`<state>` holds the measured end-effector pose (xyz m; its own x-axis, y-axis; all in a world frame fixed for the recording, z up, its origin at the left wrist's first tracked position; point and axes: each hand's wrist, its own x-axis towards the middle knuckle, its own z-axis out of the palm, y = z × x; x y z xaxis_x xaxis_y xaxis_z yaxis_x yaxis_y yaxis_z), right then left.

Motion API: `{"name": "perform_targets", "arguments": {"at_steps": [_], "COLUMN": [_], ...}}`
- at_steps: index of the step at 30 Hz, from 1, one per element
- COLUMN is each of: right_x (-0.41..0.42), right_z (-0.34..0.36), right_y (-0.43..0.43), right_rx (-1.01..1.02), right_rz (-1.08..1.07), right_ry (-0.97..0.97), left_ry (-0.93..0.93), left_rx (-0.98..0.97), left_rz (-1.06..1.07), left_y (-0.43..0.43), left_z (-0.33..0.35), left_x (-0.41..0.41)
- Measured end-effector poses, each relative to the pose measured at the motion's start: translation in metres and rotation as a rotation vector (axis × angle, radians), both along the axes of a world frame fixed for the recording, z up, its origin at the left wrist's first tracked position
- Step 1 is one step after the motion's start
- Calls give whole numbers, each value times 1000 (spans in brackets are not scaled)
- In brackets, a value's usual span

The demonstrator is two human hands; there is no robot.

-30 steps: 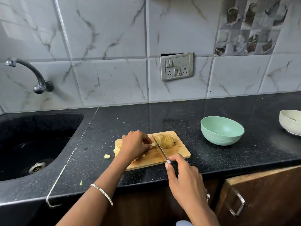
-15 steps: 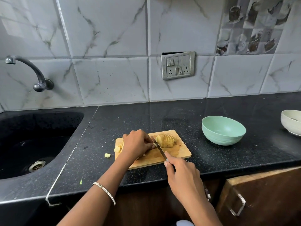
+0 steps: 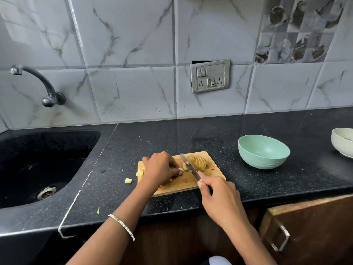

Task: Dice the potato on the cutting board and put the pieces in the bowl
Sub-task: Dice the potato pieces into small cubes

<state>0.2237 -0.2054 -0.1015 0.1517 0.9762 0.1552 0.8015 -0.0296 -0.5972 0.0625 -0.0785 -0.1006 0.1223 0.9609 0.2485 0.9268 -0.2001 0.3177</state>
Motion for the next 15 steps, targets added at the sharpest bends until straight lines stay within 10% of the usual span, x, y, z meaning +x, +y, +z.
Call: {"name": "perform_targets", "arguments": {"at_steps": [15], "right_x": [-27], "right_z": [-5], "right_y": [-1], "right_rx": [-56], "right_rz": [46], "right_ry": [-195], "left_ry": [17], "left_rx": [11], "left_rz": [7], "left_y": [-1], "left_z": [3], "left_x": [-4]}}
